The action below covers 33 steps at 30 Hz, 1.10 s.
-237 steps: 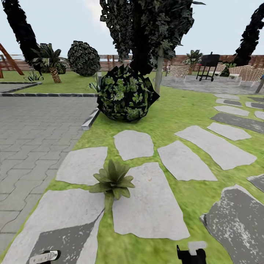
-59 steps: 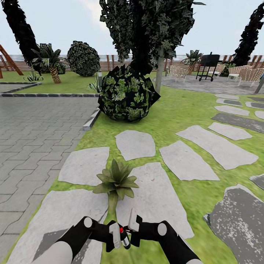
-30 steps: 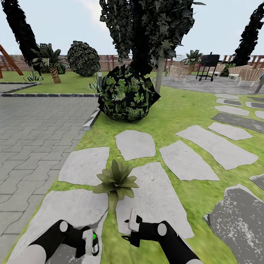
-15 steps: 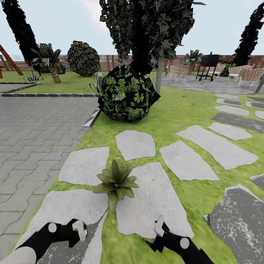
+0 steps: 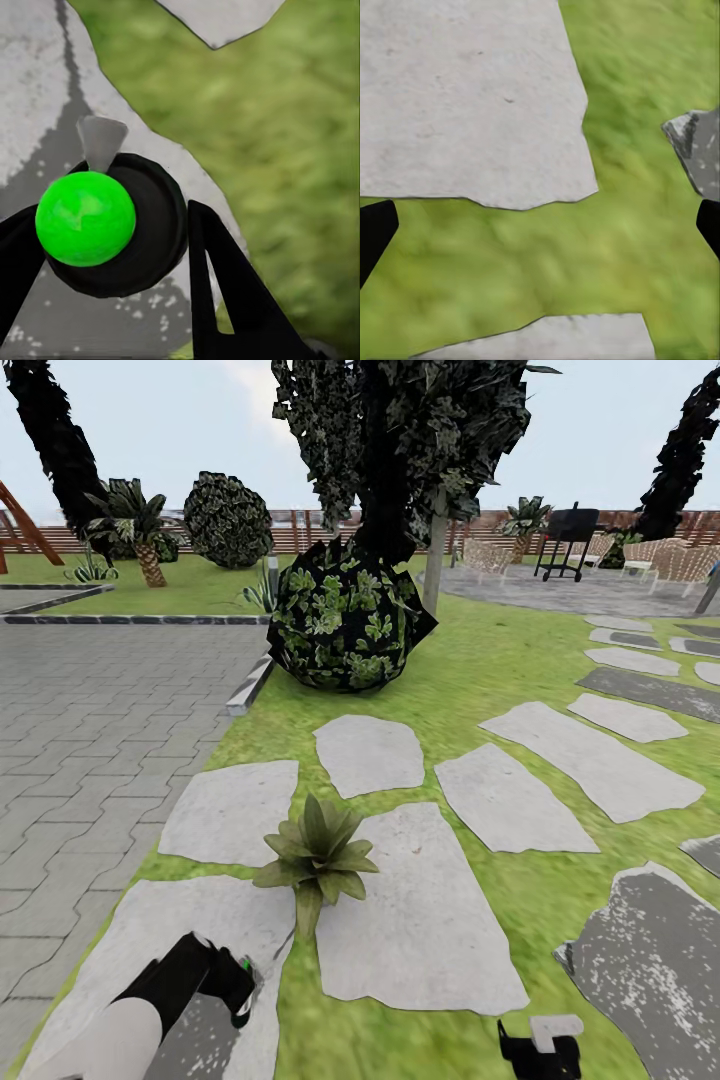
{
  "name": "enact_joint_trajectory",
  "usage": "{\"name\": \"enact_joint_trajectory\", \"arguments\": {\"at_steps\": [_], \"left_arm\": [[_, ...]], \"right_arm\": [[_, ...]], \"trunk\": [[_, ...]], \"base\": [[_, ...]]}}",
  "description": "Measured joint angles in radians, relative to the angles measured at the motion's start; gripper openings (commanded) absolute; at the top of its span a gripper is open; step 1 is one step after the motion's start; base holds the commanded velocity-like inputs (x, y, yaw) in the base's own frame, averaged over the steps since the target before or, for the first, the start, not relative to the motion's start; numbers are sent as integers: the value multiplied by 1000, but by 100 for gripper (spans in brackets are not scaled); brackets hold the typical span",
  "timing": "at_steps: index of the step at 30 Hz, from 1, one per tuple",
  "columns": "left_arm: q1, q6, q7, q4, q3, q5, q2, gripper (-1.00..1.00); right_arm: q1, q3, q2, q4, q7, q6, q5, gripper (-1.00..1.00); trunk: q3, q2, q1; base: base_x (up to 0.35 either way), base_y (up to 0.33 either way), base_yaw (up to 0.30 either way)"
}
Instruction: Pick up the pesticide atomizer in the garden and spray insectifuge to fully cover both potted plants in the garden.
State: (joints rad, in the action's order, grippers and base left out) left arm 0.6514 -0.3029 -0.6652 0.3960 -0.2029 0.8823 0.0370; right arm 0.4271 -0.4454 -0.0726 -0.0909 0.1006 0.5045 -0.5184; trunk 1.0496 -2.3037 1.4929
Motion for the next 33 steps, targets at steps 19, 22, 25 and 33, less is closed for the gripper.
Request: {"name": "enact_joint_trajectory", "arguments": {"at_steps": [19,22,25,33], "left_arm": [[1,-20,-31,87,-11,-35,-2,-100],[2,-22,-34,87,-11,-35,-2,-100],[2,-45,-34,87,-11,-35,-2,-100],[5,-81,-34,96,-13,-36,-2,-100]], "right_arm": [[0,2,1,2,2,-1,0,100],[0,2,1,2,2,-2,0,100],[0,2,1,2,2,-2,0,100],[0,2,1,27,3,0,0,100]], "trunk": [[0,0,-1],[0,0,0],[0,0,0],[0,0,0]], "base": [[106,28,0],[233,239,0],[98,311,0],[7,223,0]]}}
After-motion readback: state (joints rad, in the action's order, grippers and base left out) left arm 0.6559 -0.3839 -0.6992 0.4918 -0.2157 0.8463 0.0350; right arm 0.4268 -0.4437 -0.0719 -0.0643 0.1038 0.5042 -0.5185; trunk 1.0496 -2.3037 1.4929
